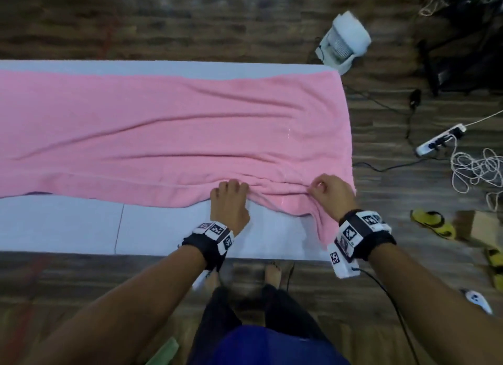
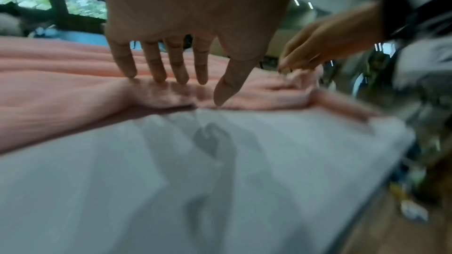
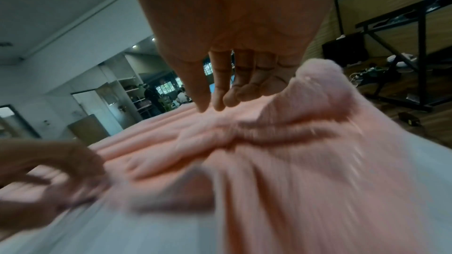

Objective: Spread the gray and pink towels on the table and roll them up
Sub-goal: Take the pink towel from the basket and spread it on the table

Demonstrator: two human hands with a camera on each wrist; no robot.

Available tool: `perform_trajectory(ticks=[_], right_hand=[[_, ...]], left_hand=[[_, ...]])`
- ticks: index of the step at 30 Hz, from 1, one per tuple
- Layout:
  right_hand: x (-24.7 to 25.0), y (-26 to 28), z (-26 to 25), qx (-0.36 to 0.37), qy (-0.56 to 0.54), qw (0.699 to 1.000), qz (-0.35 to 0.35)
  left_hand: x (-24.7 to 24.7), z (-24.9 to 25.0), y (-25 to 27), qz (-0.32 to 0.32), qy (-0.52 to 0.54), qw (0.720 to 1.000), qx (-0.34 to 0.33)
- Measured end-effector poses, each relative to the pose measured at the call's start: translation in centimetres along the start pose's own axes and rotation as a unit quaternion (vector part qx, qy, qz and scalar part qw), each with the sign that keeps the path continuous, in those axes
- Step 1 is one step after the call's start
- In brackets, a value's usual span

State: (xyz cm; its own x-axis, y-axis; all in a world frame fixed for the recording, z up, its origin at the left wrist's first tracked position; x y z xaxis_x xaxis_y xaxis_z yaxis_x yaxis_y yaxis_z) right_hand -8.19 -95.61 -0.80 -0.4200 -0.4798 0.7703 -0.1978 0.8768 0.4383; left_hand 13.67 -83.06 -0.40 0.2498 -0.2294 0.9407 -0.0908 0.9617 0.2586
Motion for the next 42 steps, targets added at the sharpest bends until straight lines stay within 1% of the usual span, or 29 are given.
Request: perform_trajectory(ticks=[1,3,5,7,9,12,14,16,18,20,23,26,28,30,32,34,36,38,40,42], right_hand=[[-1.1,2.1,0.6,-0.001,0.001,1.0,-0.018],[-3.3,4.8,1.8,0.003,0.042,0.998,-0.041],[-4.9,5.9,2.8,0.005,0.089,0.995,-0.038],[-5.1,6.1,3.1,-0.015,0.079,0.997,-0.016],[-4.8,6.4,3.0,-0.025,0.062,0.998,0.002],[-4.3,7.7,2.8,0.0,0.049,0.999,0.006],[-4.2,9.2,3.1,0.006,0.039,0.999,-0.011],[-4.3,10.6,3.6,-0.001,0.043,0.998,-0.047],[-4.5,11.9,4.5,-0.004,0.069,0.994,-0.082],[-4.6,12.9,5.2,-0.003,0.1,0.99,-0.101],[-5.5,13.4,3.5,0.047,0.089,0.989,-0.105],[-8.2,13.6,-0.7,0.098,0.058,0.982,-0.147],[-9.5,13.6,-2.3,0.109,0.036,0.984,-0.134],[-9.6,13.6,-2.0,0.091,0.012,0.988,-0.124],[-9.6,13.8,-1.3,0.078,0.017,0.988,-0.129],[-9.4,13.8,-0.2,0.065,0.057,0.987,-0.139],[-10.1,13.9,-0.9,0.074,0.111,0.982,-0.131],[-11.5,14.4,-3.8,0.12,0.113,0.979,-0.116],[-13.8,15.5,-8.0,0.158,0.091,0.972,-0.145],[-16.6,16.9,-11.8,0.156,0.077,0.97,-0.172]], left_hand=[[-0.4,-1.0,0.9,-0.002,-0.013,1.0,-0.022],[-1.0,-2.3,2.0,0.001,-0.046,0.997,-0.059],[-1.0,-2.4,2.4,0.025,-0.062,0.993,-0.093],[-0.8,-1.1,2.4,0.027,-0.047,0.99,-0.129],[-0.7,0.6,2.1,0.015,-0.042,0.987,-0.156],[-1.0,2.7,1.4,-0.021,-0.07,0.98,-0.185],[-0.9,3.7,1.2,-0.034,-0.104,0.973,-0.202],[-1.1,4.0,1.5,-0.05,-0.124,0.968,-0.215],[-1.6,4.0,2.5,-0.066,-0.107,0.967,-0.222],[-2.2,4.2,4.3,-0.074,-0.063,0.968,-0.232],[-2.4,4.9,7.0,-0.082,0.006,0.97,-0.23],[-2.3,5.1,8.5,-0.075,0.079,0.97,-0.217],[-2.3,4.6,9.0,-0.082,0.115,0.966,-0.215],[-2.0,2.6,9.1,-0.092,0.087,0.972,-0.197],[-1.8,-1.1,9.9,-0.099,0.014,0.982,-0.163],[-1.4,-4.6,10.6,-0.105,-0.037,0.986,-0.128],[-1.0,-7.6,12.1,-0.09,-0.025,0.99,-0.105],[-0.8,-8.9,13.5,-0.091,0.01,0.99,-0.11],[-0.6,-9.1,14.6,-0.092,0.052,0.986,-0.126],[-0.3,-9.2,15.2,-0.073,0.095,0.982,-0.147]])
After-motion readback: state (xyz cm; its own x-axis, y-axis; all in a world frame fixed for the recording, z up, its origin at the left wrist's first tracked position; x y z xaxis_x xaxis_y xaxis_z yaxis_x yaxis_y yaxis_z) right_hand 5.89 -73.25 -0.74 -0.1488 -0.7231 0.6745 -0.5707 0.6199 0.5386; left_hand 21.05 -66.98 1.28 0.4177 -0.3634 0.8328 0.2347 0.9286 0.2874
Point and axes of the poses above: each hand's wrist, its own y-axis away from the middle knuckle, its own x-axis out of the back of the hand, z = x × y, the point moved 4 cm from there along -y, towards the middle knuckle, and after that the axes turned 11 degrees about -x, right-handed, at the moved point
